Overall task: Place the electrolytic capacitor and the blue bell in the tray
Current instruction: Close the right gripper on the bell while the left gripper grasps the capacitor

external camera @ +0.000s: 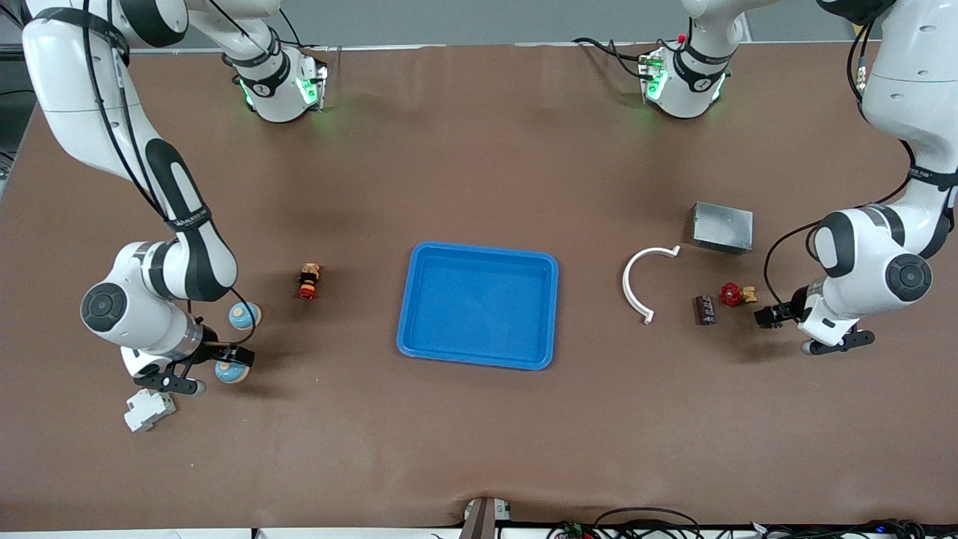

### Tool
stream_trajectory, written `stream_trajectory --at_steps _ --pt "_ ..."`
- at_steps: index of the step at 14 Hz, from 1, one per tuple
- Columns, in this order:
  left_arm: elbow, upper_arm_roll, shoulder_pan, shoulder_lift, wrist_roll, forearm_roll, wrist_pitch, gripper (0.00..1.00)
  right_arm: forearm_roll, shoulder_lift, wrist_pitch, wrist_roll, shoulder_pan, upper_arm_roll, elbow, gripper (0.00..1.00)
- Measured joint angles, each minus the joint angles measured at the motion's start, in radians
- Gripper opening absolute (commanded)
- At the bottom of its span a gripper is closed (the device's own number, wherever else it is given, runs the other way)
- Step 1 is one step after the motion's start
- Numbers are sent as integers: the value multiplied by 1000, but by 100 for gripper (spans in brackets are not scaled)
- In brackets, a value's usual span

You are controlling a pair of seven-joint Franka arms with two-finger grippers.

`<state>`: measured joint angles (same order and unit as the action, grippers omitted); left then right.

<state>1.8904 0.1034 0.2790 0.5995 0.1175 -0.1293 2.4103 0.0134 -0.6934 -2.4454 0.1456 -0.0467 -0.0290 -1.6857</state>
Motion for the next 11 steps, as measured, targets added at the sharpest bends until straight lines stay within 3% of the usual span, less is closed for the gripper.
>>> stream_trajectory --at_steps 1,2,4,7,9,11 --pt "0 0 0 1 2 0 0 98 -3 -1 -2 -1 0 0 2 100" --pt "0 0 0 2 4 0 0 75 -11 -1 -3 -1 0 0 5 100" --pt "0 1 0 4 11 0 0 42 -28 -2 -4 -1 0 0 11 100" --pt "0 3 0 4 53 0 0 10 -43 -12 -29 -1 0 1 18 100" --pt "-1 6 0 4 67 0 0 0 -52 -23 -42 -1 0 2 21 100" --pt "-7 8 -1 4 84 0 0 0 -53 -28 -45 -1 0 2 21 100"
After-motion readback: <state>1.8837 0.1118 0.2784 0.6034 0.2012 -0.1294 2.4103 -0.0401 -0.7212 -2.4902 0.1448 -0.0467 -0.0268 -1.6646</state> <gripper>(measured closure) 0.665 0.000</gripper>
